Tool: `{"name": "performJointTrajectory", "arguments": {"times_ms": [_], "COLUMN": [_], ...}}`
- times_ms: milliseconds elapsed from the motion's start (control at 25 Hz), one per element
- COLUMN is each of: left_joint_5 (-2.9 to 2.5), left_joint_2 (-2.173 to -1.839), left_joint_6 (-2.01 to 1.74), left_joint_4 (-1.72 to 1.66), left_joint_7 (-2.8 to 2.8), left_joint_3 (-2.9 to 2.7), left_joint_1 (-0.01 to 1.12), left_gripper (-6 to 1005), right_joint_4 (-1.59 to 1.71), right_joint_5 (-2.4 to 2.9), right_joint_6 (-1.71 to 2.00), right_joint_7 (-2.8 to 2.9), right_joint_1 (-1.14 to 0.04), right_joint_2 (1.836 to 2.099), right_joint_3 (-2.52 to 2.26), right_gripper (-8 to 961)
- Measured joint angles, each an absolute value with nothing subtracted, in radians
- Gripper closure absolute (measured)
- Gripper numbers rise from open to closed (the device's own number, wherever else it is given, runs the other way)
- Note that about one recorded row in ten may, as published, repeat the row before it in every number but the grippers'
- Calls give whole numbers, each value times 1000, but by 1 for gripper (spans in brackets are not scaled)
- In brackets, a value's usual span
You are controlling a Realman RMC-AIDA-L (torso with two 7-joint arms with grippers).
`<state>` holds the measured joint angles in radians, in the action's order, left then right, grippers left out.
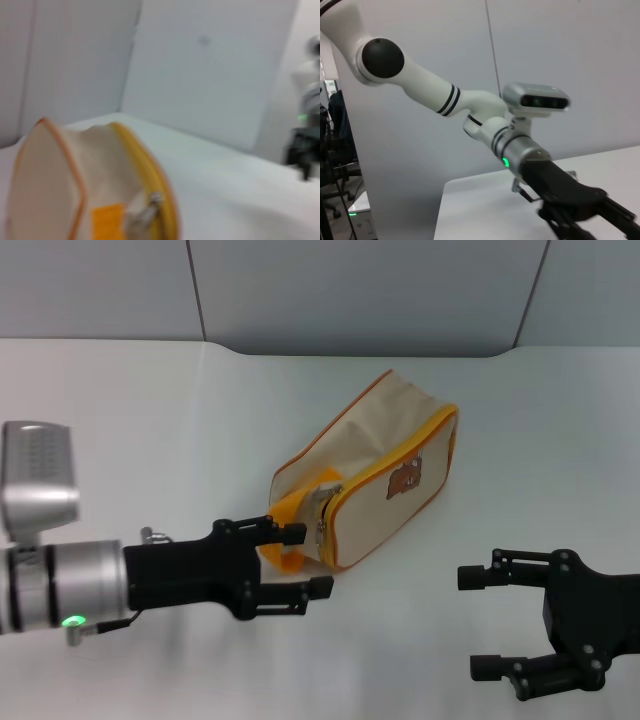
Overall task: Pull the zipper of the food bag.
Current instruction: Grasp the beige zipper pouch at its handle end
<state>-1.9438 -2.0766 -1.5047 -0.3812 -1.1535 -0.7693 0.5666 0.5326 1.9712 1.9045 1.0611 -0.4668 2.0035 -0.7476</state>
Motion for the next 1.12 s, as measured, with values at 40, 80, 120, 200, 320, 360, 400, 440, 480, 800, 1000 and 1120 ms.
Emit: {"name": "performJointTrajectory", "arguments": {"times_ms": [40, 80, 120, 200, 320, 360, 400, 440, 480, 800, 1000, 1120], "left_joint_5": [-1945, -1947, -1950, -1949, -1935, -1928, -1913, -1892, -1865, -1620, -1553, -1510], "left_joint_2": [-2076, -2076, -2076, -2078, -2081, -2081, -2082, -2082, -2082, -2082, -2082, -2082], "left_joint_6": [-1470, -1431, -1396, -1328, -1247, -1228, -1209, -1194, -1180, -1127, -1088, -1033], "left_joint_4": [-360, -344, -332, -316, -286, -275, -265, -260, -254, -140, -39, 9], "left_joint_7": [-1154, -1154, -1154, -1154, -1151, -1147, -1139, -1129, -1117, -916, -808, -739], "left_joint_3": [-770, -773, -778, -795, -802, -797, -793, -790, -788, -788, -785, -762], "left_joint_1": [583, 596, 606, 624, 654, 666, 674, 678, 680, 696, 743, 761], "left_gripper": [186, 186, 186, 187, 188, 188, 188, 189, 189, 191, 193, 249], "right_joint_4": [534, 534, 534, 534, 535, 536, 536, 536, 537, 538, 538, 538], "right_joint_5": [1971, 1971, 1971, 1971, 1970, 1968, 1968, 1967, 1967, 1964, 1963, 1962], "right_joint_6": [1905, 1905, 1905, 1905, 1906, 1907, 1907, 1908, 1908, 1917, 1918, 1919], "right_joint_7": [1061, 1061, 1061, 1061, 1061, 1060, 1060, 1060, 1060, 1060, 1060, 1060], "right_joint_1": [-465, -462, -461, -458, -453, -451, -451, -451, -451, -450, -449, -449], "right_joint_2": [2003, 2003, 2003, 2003, 2004, 2005, 2005, 2005, 2006, 2009, 2011, 2011], "right_joint_3": [-747, -747, -747, -747, -745, -745, -745, -744, -743, -716, -704, -699], "right_gripper": [129, 129, 129, 129, 130, 130, 130, 131, 131, 132, 133, 134]}}
